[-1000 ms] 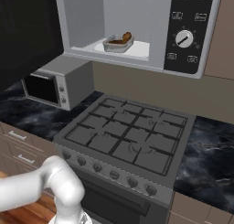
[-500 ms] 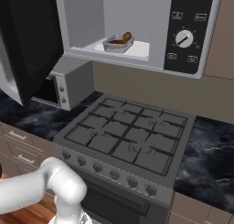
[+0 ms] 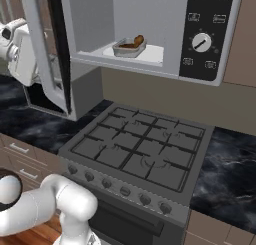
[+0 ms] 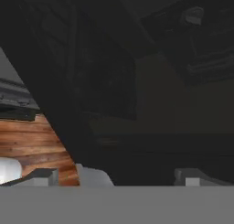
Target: Place the tupperware containing the chicken drumstick and sweet potato meal in the microwave. Close the microwave door and press the start button to reheat the meal.
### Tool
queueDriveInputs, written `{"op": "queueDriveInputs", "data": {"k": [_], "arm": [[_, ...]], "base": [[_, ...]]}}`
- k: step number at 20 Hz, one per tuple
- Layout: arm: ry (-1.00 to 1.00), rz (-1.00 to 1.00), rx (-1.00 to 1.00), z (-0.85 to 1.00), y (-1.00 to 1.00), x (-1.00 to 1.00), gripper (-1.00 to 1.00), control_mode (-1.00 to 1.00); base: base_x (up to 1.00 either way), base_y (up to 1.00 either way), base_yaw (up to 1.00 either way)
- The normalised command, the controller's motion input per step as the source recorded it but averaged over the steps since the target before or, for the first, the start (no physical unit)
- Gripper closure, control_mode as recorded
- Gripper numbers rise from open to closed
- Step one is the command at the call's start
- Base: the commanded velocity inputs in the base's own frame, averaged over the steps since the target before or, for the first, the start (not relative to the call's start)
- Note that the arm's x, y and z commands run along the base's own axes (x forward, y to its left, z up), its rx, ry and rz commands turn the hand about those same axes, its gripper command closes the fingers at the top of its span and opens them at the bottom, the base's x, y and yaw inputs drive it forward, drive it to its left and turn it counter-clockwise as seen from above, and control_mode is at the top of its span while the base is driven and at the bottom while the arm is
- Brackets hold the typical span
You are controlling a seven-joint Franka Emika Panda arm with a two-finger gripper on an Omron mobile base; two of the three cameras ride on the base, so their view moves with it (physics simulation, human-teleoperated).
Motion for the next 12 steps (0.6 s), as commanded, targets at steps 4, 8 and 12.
{"op": "queueDriveInputs", "data": {"k": [4, 8, 12], "arm": [[-0.02, 0.12, 0.05, -0.32, -0.71, 0.61, -1.00, -1.00], [-0.29, 0.27, 0.00, -0.05, -0.47, 0.58, -1.00, -1.00], [-0.37, 0.34, 0.00, 0.00, -0.33, 0.80, -1.00, -1.00]], "base": [[0.00, 0.00, 0.00], [0.00, 0.00, 0.00], [0.00, 0.00, 0.00]]}}
